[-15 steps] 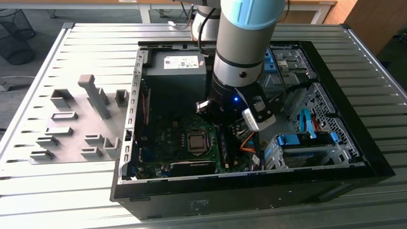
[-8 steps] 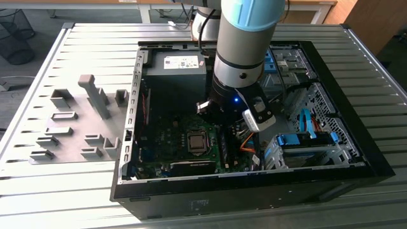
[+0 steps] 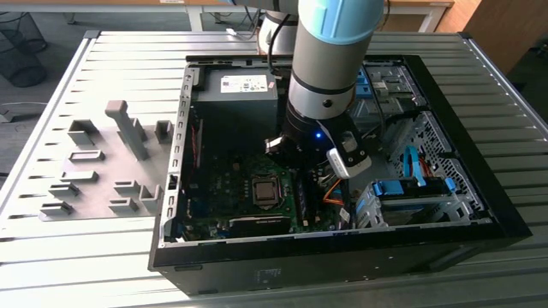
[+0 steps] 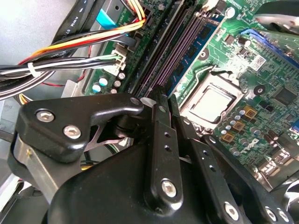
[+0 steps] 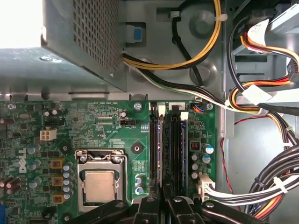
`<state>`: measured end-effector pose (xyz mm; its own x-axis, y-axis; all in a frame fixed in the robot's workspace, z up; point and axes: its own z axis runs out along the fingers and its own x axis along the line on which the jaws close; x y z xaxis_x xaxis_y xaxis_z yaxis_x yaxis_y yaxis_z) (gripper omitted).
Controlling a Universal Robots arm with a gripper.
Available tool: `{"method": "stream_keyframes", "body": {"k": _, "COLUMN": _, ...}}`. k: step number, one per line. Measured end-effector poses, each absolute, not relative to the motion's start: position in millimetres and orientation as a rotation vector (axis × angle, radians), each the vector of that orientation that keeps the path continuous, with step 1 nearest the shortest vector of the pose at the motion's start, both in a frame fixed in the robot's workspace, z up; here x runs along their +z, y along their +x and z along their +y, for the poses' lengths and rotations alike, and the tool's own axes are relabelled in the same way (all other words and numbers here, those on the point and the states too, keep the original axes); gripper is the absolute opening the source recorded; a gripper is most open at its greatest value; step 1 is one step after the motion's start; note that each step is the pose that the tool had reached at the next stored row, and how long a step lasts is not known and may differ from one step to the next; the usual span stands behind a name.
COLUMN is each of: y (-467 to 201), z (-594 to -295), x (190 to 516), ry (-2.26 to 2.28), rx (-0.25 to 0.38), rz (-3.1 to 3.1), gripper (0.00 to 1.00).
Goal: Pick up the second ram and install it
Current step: 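Insert the second ram into the second slot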
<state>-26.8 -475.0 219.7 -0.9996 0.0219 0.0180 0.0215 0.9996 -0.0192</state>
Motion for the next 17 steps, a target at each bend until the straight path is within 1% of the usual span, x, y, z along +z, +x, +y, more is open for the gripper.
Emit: {"method": "stream_keyframes", "body": {"k": 17, "y": -26.2, "z": -475.1, "x": 219.1, "ry": -0.012, "rx": 0.026, "rz": -3.123, "gripper": 0.14}}
